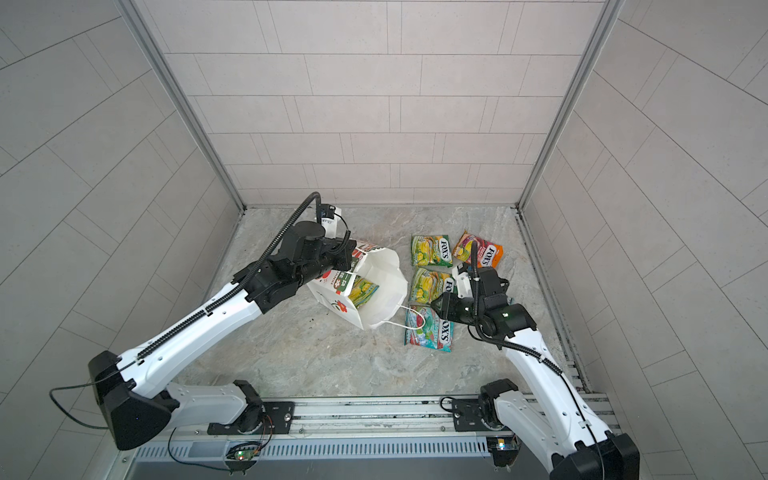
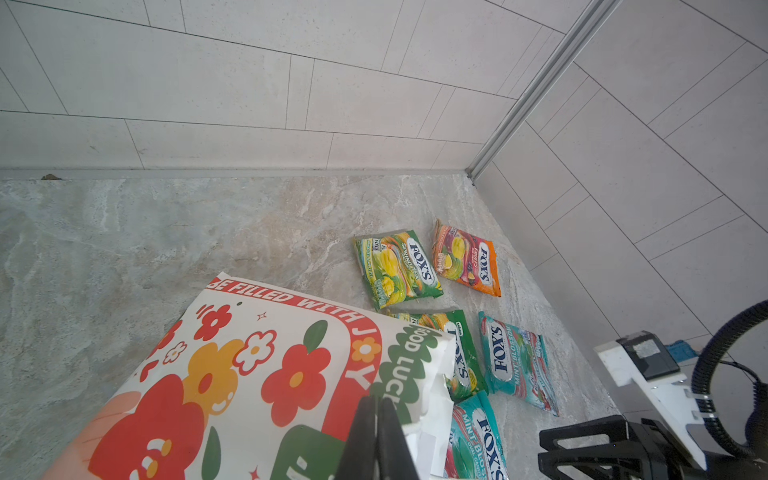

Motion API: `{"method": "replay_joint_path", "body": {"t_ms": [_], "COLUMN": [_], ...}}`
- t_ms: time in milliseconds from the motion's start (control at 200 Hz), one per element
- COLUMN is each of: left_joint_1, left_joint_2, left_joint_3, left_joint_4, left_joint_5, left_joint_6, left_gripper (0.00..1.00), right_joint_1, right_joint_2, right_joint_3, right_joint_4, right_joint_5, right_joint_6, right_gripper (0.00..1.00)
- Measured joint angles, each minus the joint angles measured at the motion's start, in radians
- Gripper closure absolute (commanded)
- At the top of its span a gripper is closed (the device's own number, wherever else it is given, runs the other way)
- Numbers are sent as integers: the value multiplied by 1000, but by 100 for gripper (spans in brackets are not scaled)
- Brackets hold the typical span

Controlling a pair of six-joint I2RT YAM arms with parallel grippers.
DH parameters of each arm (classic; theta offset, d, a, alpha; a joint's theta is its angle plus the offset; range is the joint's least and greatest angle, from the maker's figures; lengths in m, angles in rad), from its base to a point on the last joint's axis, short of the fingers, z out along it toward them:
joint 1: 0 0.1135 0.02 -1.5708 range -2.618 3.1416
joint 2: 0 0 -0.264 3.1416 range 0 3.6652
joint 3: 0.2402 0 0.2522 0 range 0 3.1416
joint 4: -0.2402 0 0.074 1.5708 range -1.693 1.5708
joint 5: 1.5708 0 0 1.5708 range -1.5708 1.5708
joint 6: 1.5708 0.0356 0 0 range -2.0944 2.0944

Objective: Take the snacks out of the paper bag
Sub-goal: 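Move the right gripper into the paper bag toward the green Spring Tea bag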

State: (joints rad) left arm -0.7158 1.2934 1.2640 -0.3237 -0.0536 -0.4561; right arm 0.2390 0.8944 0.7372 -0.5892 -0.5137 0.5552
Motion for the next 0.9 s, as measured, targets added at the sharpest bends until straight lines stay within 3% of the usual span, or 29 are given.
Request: {"method": "replay_joint_path", "body": {"t_ms": [445, 901], "left_joint_1": [0, 0], "left_joint_2": [4, 16], "left_joint_3": [-19, -47], "left_joint_4": [109, 236], "left_joint_5": [58, 32], "left_joint_6": [-74, -158], "left_gripper": [100, 100], "right_joint_1": [334, 410], "right_joint_2": [161, 488], "right_joint_3": [85, 224], "right_joint_4": [230, 295], "right_joint_5": [-2, -7], "right_joint_6": [85, 94], "right_gripper": [60, 65]}}
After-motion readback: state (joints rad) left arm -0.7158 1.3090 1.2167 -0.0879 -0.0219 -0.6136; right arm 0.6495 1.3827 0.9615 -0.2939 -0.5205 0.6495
